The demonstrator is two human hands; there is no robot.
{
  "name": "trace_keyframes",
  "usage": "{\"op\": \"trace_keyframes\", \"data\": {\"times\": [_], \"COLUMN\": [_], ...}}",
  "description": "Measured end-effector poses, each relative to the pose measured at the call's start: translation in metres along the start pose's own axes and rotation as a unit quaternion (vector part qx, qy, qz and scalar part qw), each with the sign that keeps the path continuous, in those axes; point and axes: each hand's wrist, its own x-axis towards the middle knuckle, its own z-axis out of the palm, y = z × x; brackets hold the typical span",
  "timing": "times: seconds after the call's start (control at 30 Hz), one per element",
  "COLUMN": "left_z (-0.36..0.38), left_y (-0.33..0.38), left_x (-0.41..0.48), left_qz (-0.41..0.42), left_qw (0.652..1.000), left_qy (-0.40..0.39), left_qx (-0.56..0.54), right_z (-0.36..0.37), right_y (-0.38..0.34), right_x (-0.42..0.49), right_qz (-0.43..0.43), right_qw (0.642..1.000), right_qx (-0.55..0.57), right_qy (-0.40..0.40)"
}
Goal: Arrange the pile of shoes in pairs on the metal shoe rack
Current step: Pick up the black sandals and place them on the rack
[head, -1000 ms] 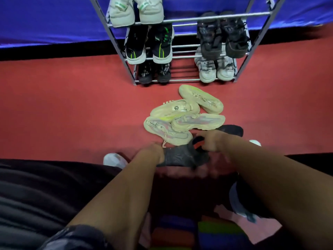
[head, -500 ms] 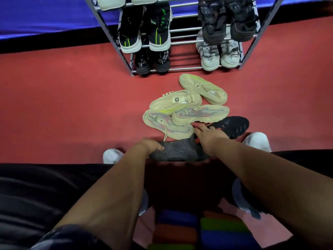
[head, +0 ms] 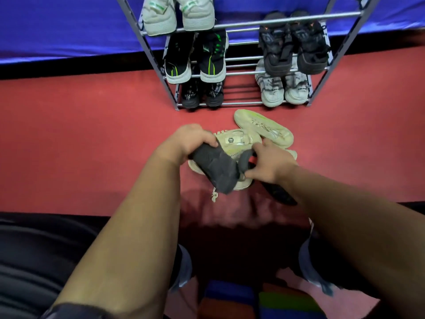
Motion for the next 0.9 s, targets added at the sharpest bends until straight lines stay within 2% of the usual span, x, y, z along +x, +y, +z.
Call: {"op": "trace_keyframes", "data": {"times": [0.13, 0.2, 0.27, 0.3, 0.33, 0.4, 0.47, 0.57, 0.63, 0.73, 0.9], "left_z": [-0.017, -0.017, -0.006, 0.003, 0.013, 0.031, 0.046, 0.061, 0.064, 0.061, 0.064], "left_y": [0.035, 0.041, 0.031, 0.021, 0.007, -0.029, -0.072, -0.125, -0.138, -0.132, -0.12], "left_x": [-0.003, 0.0, 0.008, 0.013, 0.017, 0.022, 0.026, 0.027, 0.028, 0.033, 0.05], "left_qz": [0.128, 0.195, 0.243, 0.251, 0.247, 0.196, 0.107, 0.015, -0.006, 0.0, -0.027], "left_qw": [0.986, 0.964, 0.92, 0.894, 0.873, 0.857, 0.874, 0.917, 0.93, 0.952, 0.983], "left_qy": [0.055, 0.085, 0.142, 0.172, 0.192, 0.175, 0.107, 0.055, 0.045, 0.053, 0.09], "left_qx": [0.088, 0.161, 0.273, 0.328, 0.375, 0.443, 0.462, 0.394, 0.366, 0.303, 0.157], "right_z": [-0.034, -0.047, -0.057, -0.059, -0.06, -0.054, -0.045, -0.036, -0.028, -0.01, -0.003], "right_y": [-0.006, -0.005, -0.003, -0.002, -0.002, 0.004, 0.011, 0.017, 0.021, 0.027, 0.031], "right_x": [0.01, 0.015, 0.016, 0.015, 0.013, 0.007, 0.004, 0.002, 0.006, 0.011, 0.021], "right_qz": [0.078, 0.137, 0.205, 0.238, 0.258, 0.265, 0.255, 0.261, 0.255, 0.274, 0.215], "right_qw": [0.981, 0.95, 0.905, 0.887, 0.883, 0.909, 0.939, 0.95, 0.956, 0.946, 0.974], "right_qx": [0.157, 0.256, 0.345, 0.372, 0.373, 0.319, 0.231, 0.162, 0.128, 0.173, 0.075], "right_qy": [0.086, 0.117, 0.138, 0.136, 0.118, 0.045, -0.016, -0.057, -0.065, -0.013, -0.005]}}
